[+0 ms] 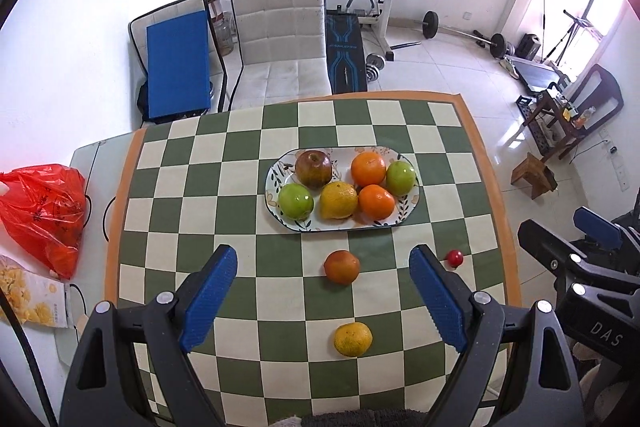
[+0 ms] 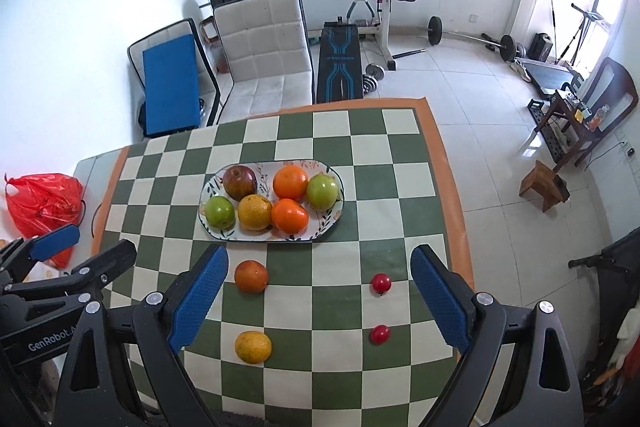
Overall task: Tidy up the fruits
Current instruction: 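Lift both tools back from the plate toward the remaining fruits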
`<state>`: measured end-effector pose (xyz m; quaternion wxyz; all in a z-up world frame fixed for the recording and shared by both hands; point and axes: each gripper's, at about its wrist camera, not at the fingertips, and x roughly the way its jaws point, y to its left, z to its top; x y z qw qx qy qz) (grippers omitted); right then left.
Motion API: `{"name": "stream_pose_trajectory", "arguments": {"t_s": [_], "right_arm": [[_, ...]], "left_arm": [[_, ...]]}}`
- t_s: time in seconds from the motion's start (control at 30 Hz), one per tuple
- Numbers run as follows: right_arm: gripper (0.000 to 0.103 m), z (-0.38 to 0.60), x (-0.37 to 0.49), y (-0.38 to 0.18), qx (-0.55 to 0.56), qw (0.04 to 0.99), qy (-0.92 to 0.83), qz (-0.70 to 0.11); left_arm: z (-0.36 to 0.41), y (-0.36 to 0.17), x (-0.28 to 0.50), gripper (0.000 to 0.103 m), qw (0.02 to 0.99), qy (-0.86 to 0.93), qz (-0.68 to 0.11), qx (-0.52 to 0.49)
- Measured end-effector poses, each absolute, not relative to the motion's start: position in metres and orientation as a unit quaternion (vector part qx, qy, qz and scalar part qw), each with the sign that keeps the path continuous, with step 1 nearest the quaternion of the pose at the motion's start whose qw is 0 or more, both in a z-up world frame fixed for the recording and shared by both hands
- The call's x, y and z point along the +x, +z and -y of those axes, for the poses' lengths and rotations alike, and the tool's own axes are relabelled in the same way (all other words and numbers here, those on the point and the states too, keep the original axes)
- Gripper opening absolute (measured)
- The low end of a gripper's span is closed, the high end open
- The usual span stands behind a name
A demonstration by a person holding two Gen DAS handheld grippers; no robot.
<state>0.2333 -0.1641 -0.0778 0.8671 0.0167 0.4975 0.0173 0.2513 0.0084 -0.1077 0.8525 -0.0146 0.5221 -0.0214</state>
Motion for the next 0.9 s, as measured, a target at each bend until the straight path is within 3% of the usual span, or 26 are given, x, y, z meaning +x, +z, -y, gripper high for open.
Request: {"name": "stream_pose_trajectory", "arguments": {"t_s": [0.3,0.33,0.5,0.7,0.9], "right_arm": [[0.095,0.162,0.229,-0.076,0.042,0.863,0.025,-0.502],[0.096,0.161,0.232,-0.088,0.049,0.856,0.029,-0.515],[0.097,0.147,0.244,-0.172,0.077,0.790,0.063,-0.605],[0.097,0.111,0.240,-0.319,0.083,0.668,0.097,-0.733],[0.093,0.082,0.223,-0.387,0.072,0.622,0.117,-0.771]], "left_arm": [[-0.013,-0.103,0.250,0.088,0.856,-0.014,-0.516,-0.016],[-0.014,-0.107,0.252,0.096,0.854,-0.009,-0.521,-0.012],[-0.029,-0.149,0.260,0.099,0.830,0.034,-0.556,0.018],[-0.060,-0.232,0.259,0.099,0.768,0.081,-0.634,0.034],[-0.083,-0.291,0.250,0.099,0.715,0.101,-0.691,0.014]]}}
